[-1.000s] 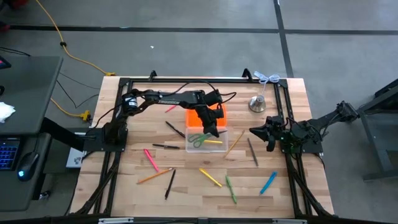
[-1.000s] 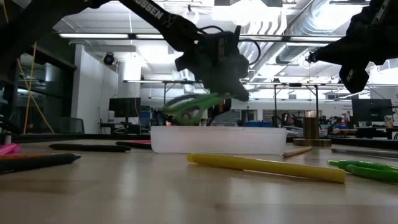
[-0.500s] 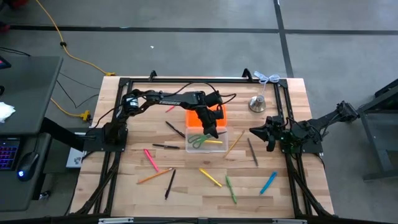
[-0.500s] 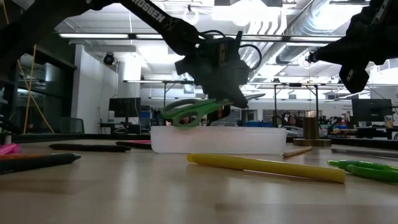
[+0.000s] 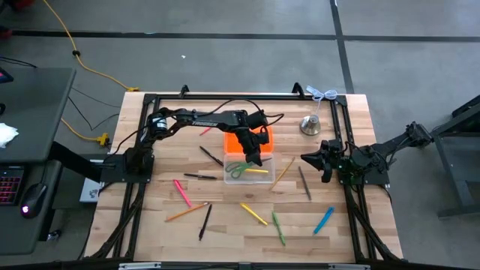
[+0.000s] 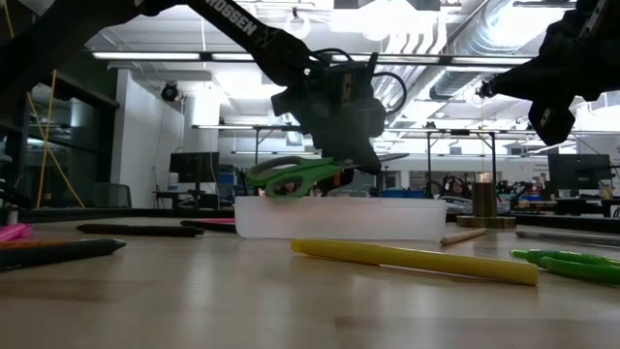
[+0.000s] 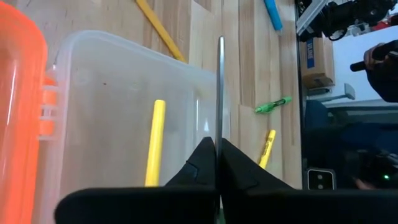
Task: Pick & place school supplies into a supply box
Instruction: Put the green scissor into the container
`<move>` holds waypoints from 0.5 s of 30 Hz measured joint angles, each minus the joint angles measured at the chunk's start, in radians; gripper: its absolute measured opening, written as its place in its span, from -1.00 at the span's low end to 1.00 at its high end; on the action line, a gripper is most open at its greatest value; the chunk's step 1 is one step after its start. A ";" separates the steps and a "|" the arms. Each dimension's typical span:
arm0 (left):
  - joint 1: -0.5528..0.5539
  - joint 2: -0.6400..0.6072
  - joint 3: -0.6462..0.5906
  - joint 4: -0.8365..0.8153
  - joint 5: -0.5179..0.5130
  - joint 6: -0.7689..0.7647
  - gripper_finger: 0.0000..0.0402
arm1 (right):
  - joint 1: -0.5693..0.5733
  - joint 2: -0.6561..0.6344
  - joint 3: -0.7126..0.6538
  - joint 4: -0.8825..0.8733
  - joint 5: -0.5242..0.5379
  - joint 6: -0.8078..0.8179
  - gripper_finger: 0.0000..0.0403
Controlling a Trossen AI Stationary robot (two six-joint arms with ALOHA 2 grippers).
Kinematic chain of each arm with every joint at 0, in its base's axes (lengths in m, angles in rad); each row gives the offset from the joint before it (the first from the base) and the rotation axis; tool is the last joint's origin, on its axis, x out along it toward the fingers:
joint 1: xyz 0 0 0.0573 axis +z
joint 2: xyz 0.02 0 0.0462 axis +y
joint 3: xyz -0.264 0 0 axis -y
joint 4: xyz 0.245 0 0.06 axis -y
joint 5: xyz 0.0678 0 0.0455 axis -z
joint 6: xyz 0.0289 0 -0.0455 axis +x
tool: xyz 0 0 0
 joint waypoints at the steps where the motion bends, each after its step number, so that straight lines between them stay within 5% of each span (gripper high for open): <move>1: 0.000 0.000 0.000 -0.001 0.000 0.000 -0.82 | 0.000 0.000 0.000 0.000 -0.001 0.000 -0.94; 15: 0.000 0.000 0.000 -0.001 -0.004 -0.004 -0.69 | 0.000 0.000 0.000 0.000 -0.014 0.000 -0.94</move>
